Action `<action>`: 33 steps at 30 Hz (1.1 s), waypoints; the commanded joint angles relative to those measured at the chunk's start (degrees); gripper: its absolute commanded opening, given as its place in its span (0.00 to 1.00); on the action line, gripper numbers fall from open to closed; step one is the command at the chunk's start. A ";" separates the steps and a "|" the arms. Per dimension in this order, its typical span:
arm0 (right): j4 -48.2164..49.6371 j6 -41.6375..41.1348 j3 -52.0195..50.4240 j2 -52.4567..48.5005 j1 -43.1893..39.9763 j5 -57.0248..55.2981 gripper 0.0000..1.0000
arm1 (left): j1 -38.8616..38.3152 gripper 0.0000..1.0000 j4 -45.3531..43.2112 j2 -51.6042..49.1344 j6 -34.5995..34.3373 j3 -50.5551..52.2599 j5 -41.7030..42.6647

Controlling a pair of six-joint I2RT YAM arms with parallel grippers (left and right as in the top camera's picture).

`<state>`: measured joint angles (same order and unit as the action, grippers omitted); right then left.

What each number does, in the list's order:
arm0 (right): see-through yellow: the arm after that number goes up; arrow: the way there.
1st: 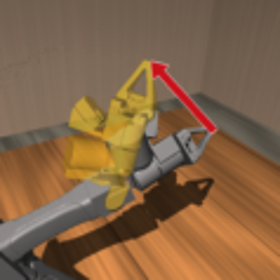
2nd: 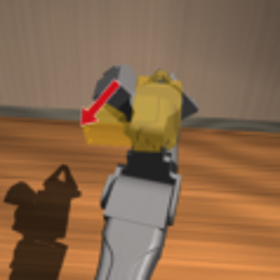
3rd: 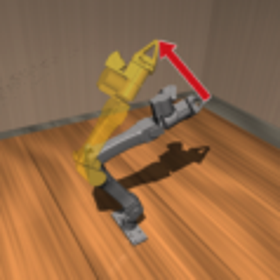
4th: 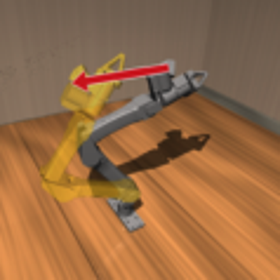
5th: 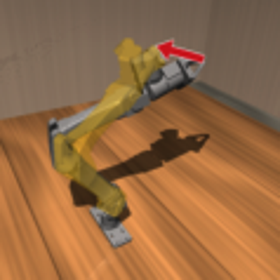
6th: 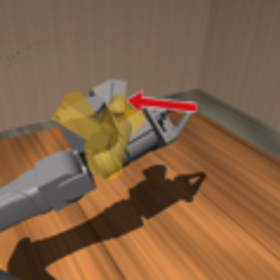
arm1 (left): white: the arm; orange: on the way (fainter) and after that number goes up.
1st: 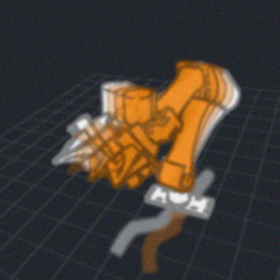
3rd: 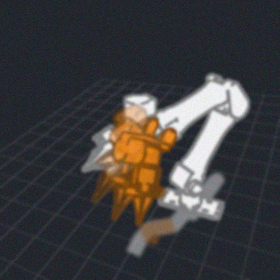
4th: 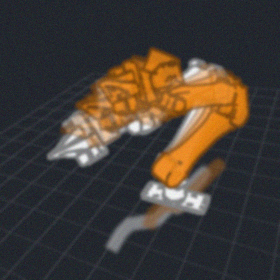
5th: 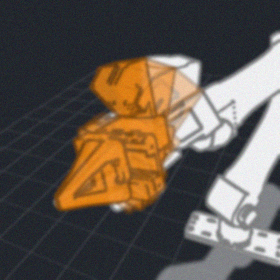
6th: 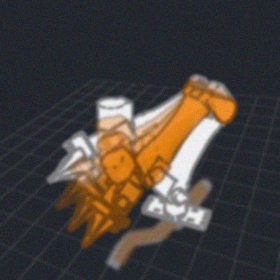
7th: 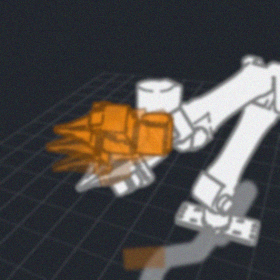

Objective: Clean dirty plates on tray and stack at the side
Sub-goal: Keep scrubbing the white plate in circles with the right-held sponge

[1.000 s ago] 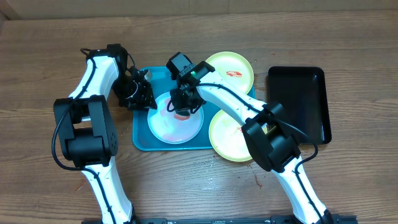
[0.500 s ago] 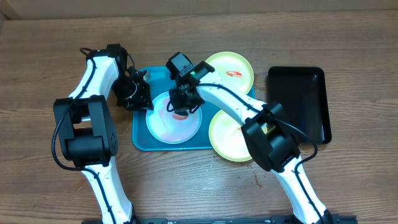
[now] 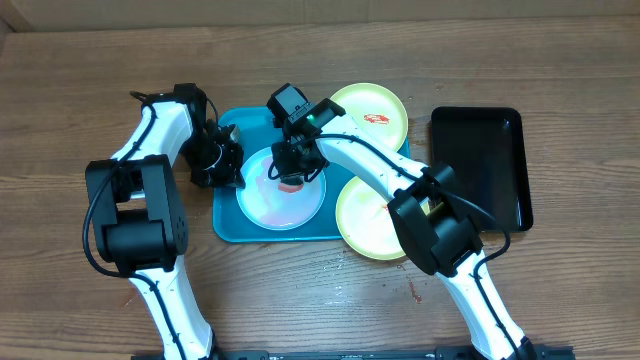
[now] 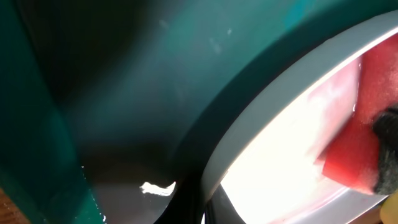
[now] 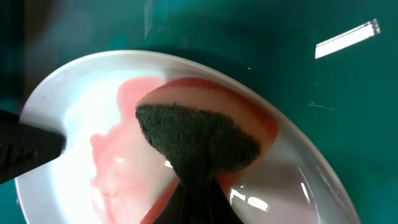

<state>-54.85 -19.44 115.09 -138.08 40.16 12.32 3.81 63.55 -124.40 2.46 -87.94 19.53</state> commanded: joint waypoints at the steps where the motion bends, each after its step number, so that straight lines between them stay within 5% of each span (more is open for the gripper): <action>1: 0.09 0.46 -0.61 -1.99 0.76 5.86 0.04 | -0.46 0.04 -2.84 -1.86 -4.13 1.75 -0.85; 14: -9.60 4.96 -0.61 -1.99 3.91 16.28 0.04 | 0.74 0.04 -3.50 -1.86 -6.34 1.68 -0.22; 33: -3.26 1.07 1.49 -1.99 -1.49 -23.21 0.04 | 1.84 0.04 -1.60 -1.86 -3.69 1.68 -0.46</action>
<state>-59.57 -17.02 116.60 -138.72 40.10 5.06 4.97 61.65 -124.27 -2.74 -87.46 22.79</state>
